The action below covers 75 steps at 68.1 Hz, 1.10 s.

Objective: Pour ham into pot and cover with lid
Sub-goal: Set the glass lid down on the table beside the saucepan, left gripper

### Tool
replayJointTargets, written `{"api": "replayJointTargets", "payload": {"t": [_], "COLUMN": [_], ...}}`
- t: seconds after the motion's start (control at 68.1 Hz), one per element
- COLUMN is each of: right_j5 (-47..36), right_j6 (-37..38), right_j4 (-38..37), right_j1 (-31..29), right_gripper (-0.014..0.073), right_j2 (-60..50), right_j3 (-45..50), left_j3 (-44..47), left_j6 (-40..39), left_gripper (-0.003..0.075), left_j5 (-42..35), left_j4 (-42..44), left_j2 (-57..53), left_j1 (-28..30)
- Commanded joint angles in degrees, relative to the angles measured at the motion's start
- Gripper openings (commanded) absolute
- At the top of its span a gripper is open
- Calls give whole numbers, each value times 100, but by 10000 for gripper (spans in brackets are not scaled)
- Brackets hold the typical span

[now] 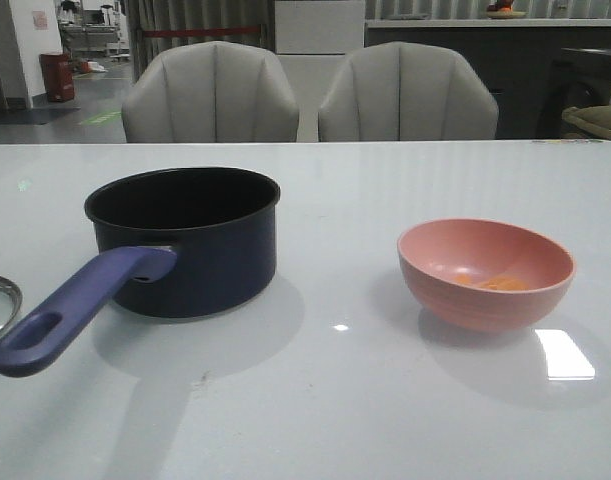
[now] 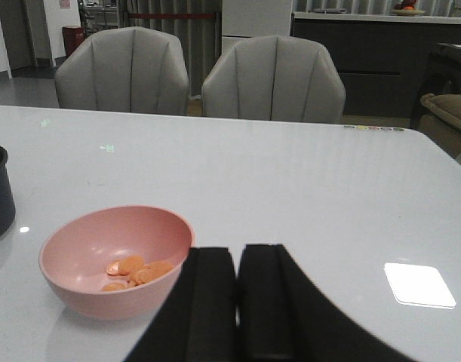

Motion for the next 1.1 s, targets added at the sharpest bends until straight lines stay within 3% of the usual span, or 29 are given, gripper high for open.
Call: {"api": "replayJointTargets", "payload": {"t": [0.0,0.514,0.646,1.087], "right_j5": [-482,-482,-482,-520], "right_j6": [8,8,8,-5], "right_j4": [-91,-91,-91,-109], "right_j1": [-46,-46,-46,-45], "right_gripper": [162,162,162,162], "right_j2": [-113,-113,-113,-113], "right_j3": [-34,-34,-34,-34], "left_j3": [118,2298,2810,3985], "left_j6": [0,0,0,0], "left_gripper": [617,616,616,616], "left_j5": [-384,-1835,-2327,-2647], "left_j4": [9,-430,-392,-517], "left_j2": [-900,-4896,-6004,-7747], "left_j1": [-309,-427,-680,-1679]}}
